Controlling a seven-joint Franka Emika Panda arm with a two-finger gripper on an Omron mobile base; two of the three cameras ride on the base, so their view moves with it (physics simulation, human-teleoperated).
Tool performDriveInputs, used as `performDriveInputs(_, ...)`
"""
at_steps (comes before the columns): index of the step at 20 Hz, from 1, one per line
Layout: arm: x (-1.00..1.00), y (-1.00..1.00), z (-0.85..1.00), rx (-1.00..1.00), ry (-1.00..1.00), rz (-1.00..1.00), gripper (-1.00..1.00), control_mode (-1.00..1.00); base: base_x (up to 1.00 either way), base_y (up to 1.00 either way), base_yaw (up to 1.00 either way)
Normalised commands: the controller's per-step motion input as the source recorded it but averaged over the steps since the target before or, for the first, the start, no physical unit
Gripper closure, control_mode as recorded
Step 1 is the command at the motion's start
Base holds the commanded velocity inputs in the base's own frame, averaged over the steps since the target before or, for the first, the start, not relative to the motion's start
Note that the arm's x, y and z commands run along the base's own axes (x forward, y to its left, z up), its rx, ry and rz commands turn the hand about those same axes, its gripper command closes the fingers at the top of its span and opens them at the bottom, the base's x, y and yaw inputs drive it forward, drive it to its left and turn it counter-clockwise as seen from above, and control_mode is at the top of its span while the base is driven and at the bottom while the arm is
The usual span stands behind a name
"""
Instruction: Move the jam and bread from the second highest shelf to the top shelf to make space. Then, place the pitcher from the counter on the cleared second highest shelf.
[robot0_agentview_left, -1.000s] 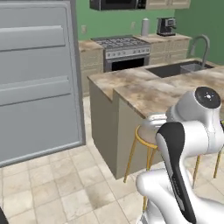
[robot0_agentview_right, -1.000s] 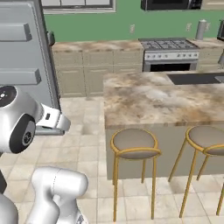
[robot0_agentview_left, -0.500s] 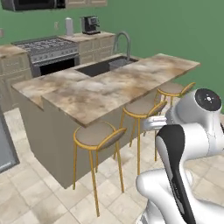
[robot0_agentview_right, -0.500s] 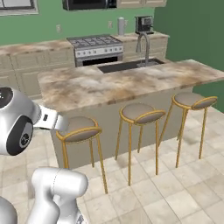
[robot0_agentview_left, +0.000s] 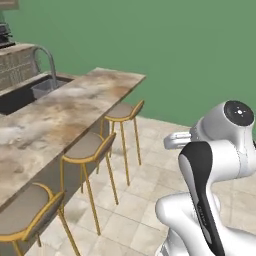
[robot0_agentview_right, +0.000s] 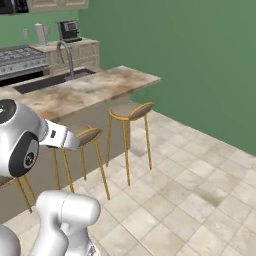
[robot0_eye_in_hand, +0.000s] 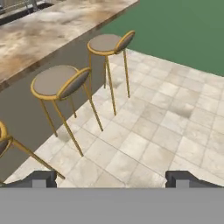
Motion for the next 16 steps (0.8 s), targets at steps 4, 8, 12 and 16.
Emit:
performDriveInputs(4, 0.00, 0.00, 0.00, 0.00, 0.00, 0.00, -1.00, 1.00, 1.00, -0.63, -0.40)
performDriveInputs(8, 0.00, 0.00, 0.00, 0.00, 0.00, 0.00, -1.00, 1.00, 1.00, -0.50, -0.25)
performDriveInputs(12, 0.00, 0.00, 0.00, 0.00, 0.00, 0.00, -1.00, 1.00, 1.00, -0.57, -0.06)
performDriveInputs(16, 0.00, 0.00, 0.00, 0.00, 0.00, 0.00, -1.00, 1.00, 1.00, -0.68, 0.00)
